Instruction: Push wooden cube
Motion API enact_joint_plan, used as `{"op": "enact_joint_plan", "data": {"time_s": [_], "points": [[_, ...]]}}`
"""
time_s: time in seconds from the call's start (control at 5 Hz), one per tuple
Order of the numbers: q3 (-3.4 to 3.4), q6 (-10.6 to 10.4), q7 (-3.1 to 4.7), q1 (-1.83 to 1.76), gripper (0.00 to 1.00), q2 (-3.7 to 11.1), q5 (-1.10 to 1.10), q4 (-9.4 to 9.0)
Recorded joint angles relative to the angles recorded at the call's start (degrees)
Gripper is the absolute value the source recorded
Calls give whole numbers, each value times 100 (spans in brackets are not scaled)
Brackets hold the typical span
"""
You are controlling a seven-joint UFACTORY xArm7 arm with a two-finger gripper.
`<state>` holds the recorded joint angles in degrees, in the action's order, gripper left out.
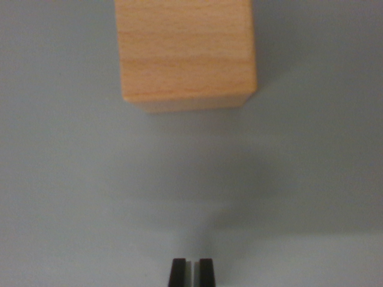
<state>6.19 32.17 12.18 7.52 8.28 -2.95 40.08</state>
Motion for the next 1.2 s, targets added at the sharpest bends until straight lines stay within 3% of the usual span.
{"op": "enact_joint_plan", "data": {"time_s": [1.0, 1.2], "points": [[-3, 19, -5, -2, 100, 36, -2, 55], [-9, 53, -14, -4, 100, 97, -5, 150]]}}
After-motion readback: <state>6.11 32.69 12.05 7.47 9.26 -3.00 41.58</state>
